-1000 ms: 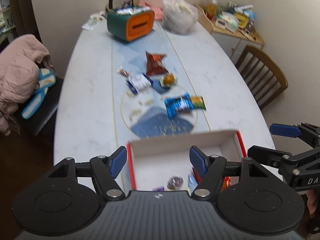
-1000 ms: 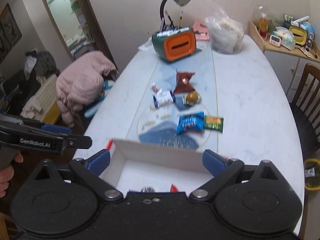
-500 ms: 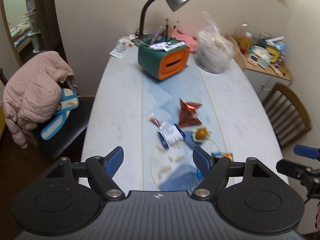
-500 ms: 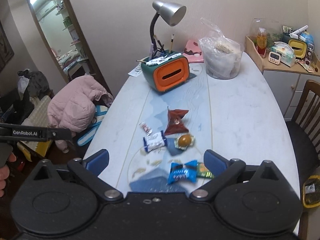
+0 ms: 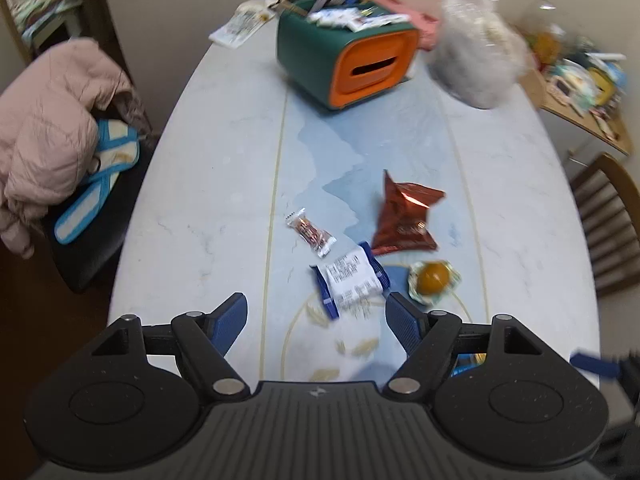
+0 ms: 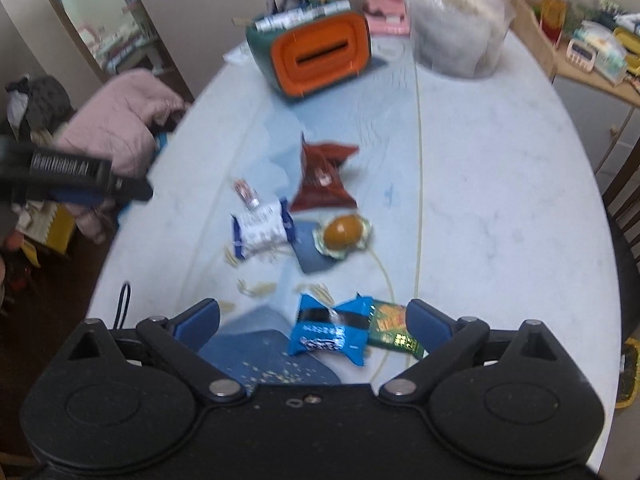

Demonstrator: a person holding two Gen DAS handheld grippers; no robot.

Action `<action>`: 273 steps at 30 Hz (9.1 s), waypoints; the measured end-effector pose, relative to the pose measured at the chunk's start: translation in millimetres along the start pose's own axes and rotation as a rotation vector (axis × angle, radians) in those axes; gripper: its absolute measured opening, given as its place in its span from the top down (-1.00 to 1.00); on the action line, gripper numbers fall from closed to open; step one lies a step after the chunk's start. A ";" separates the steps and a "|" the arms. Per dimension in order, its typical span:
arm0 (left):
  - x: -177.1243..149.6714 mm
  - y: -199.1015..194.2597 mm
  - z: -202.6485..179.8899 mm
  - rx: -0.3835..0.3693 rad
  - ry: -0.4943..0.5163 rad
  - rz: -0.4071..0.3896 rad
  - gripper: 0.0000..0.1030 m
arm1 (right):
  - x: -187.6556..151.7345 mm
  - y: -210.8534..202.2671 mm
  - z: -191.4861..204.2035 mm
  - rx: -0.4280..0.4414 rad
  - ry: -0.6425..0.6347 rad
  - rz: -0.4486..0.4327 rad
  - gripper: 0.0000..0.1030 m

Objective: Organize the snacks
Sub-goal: 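Grasp the orange candy stick with the left tool while the right tool grasps the blue cookie packet, then carry both snacks over the white box and lower them inside, then open both tools and lift them back toward the snack pile, then grasp the round orange candy with the left tool while the right tool grasps the green cracker packet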

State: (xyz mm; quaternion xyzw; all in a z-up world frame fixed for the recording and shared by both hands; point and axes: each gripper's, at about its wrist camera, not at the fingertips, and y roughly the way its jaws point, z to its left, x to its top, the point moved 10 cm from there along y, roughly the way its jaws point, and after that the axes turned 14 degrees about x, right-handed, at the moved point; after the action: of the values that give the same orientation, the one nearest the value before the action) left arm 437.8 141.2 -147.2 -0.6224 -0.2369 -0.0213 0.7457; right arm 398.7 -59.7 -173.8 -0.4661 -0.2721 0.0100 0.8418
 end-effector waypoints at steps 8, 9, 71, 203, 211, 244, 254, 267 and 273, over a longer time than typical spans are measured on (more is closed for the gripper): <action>19.3 81.9 -19.6 0.030 -0.077 0.117 -0.47 | -12.4 52.5 -35.6 -0.006 0.047 0.113 -0.88; 20.8 90.9 -20.5 0.034 -0.089 0.131 -0.47 | -14.8 58.0 -38.2 -0.004 0.048 0.126 -0.88; 19.1 58.1 43.4 0.052 -0.237 0.031 0.72 | -31.0 31.1 0.6 0.038 -0.100 0.060 0.39; -269.8 -165.7 34.5 -0.133 0.194 -0.161 -0.25 | -187.4 -118.6 134.5 0.119 -0.102 -0.107 -0.84; -218.0 -193.6 54.7 -0.107 0.139 -0.246 -0.42 | -138.9 -143.2 145.3 0.107 -0.132 -0.207 -0.98; -16.9 -65.0 -79.4 0.004 0.252 -0.203 -0.43 | 7.0 -42.4 -27.0 -0.006 -0.235 -0.014 -0.88; -22.1 23.4 -142.1 -0.030 0.350 -0.078 -0.43 | -37.3 32.8 -56.9 0.022 -0.424 0.190 -0.74; -19.1 102.4 -180.7 -0.047 0.372 0.046 -0.43 | -48.9 91.4 -80.4 0.076 -0.549 0.304 -0.57; -19.2 121.7 -187.9 -0.062 0.367 0.075 -0.42 | -53.8 110.1 -80.2 0.083 -0.628 0.343 -0.49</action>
State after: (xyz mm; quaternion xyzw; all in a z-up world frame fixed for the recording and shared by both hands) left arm 521.9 -12.9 -287.4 -0.6392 -0.0725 -0.1138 0.7571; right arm 416.4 -74.6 -318.5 -0.4446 -0.4347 0.3047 0.7215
